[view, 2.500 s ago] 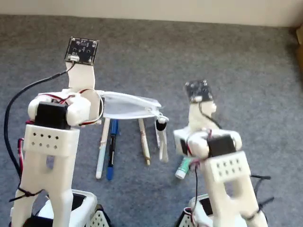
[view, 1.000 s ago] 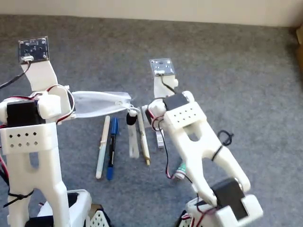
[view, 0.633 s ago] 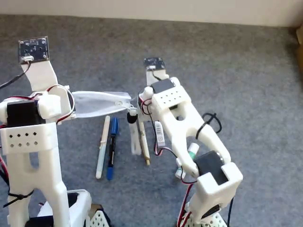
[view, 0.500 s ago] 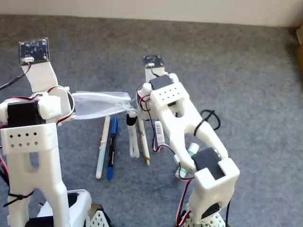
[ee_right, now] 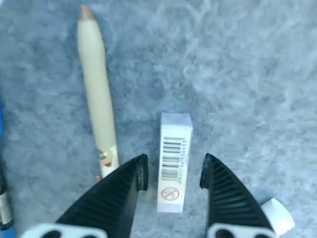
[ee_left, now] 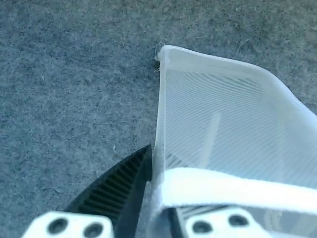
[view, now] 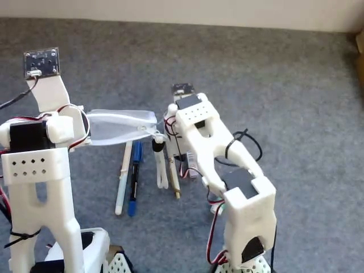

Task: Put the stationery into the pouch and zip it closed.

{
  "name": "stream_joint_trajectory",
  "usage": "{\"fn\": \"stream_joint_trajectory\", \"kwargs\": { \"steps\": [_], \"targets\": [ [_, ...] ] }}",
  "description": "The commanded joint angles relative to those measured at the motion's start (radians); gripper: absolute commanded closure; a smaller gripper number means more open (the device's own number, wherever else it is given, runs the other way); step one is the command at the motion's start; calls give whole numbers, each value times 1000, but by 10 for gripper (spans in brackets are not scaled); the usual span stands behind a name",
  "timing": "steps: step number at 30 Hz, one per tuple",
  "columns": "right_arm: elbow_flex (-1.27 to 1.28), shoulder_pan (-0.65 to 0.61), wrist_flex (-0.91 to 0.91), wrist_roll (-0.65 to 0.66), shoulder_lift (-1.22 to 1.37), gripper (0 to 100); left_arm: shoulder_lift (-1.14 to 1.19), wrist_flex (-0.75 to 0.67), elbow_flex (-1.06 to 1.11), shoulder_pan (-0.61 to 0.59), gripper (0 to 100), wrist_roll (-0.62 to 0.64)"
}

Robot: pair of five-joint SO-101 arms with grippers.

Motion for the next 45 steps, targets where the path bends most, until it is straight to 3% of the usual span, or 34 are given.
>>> {"fn": "stream_joint_trajectory", "kwargs": {
  "steps": [1, 4, 11, 19, 24, 45],
  "targets": [
    [-62, 5, -21, -6, 1, 829, -2, -5, -4, -8, 954, 0],
    [-62, 7, -30, -6, 7, 845, -2, -5, -4, -8, 954, 0],
    [-117, 7, -21, -3, 5, 995, -2, -5, -4, -8, 954, 0],
    [-119, 19, 24, 3, -96, 994, -2, -5, -4, -4, 954, 0],
    [-81, 18, 70, 101, -236, 994, -2, -5, -4, -4, 954, 0],
    [145, 18, 113, 270, -823, 994, -2, 28, -81, -4, 950, 0]
  ]
}}
